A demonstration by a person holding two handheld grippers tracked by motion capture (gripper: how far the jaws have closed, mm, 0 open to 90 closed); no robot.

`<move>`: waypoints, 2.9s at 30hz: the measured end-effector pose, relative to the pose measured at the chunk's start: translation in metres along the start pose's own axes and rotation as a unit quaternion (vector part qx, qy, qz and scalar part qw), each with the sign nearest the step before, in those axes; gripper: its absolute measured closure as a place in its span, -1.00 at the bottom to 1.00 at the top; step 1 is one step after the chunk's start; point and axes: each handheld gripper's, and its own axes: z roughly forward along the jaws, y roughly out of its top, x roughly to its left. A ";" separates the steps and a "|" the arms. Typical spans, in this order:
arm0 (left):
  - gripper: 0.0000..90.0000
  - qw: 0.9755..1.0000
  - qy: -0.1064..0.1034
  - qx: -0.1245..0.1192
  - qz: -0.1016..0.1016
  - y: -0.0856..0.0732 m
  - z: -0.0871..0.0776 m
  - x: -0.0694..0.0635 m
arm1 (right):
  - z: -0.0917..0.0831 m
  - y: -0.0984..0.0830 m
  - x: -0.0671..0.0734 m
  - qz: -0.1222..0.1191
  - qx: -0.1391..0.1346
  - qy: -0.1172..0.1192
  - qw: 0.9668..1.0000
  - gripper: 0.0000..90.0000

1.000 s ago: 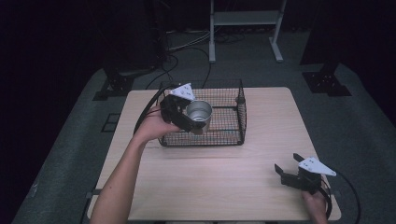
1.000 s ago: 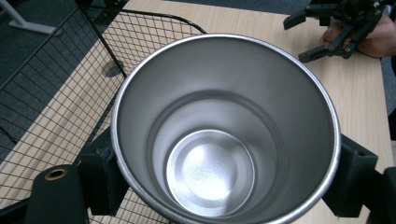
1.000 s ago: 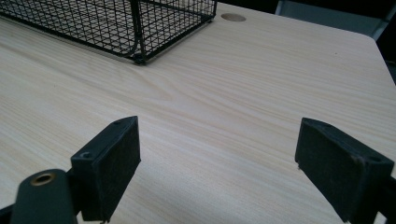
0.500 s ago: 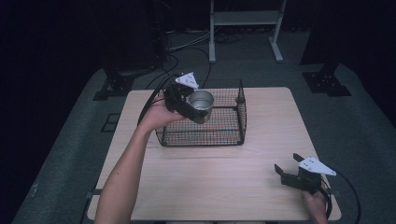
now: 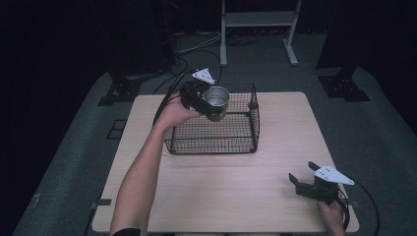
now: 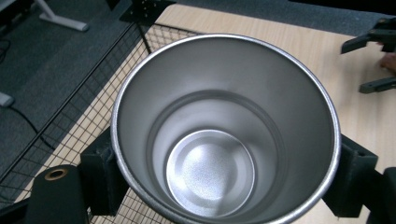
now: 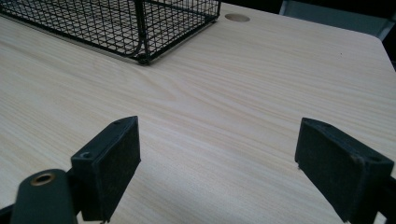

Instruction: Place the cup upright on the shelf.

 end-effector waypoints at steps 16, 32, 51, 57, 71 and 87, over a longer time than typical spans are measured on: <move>-0.60 0.999 0.004 0.031 -0.027 -0.003 0.044 0.014 | 0.000 0.000 0.002 -0.008 0.001 0.004 1.000 -0.70; -0.60 0.997 0.000 0.056 -0.055 -0.022 0.081 0.021 | 0.000 0.000 0.001 -0.006 -0.001 0.005 1.000 -0.70; -0.60 0.992 0.001 0.100 -0.080 -0.034 0.115 0.025 | 0.000 0.000 0.000 -0.003 -0.001 0.010 1.000 -0.70; -0.60 0.989 -0.001 0.123 -0.082 -0.041 0.125 0.028 | 0.000 0.000 0.000 -0.003 -0.003 0.010 1.000 -0.70; -0.60 0.983 -0.008 0.151 -0.099 -0.053 0.138 0.035 | 0.000 0.000 0.000 -0.005 -0.002 0.012 1.000 -0.70; -0.61 0.981 -0.006 0.160 -0.109 -0.065 0.133 0.035 | -0.001 0.000 0.001 -0.004 -0.004 0.012 1.000 -0.70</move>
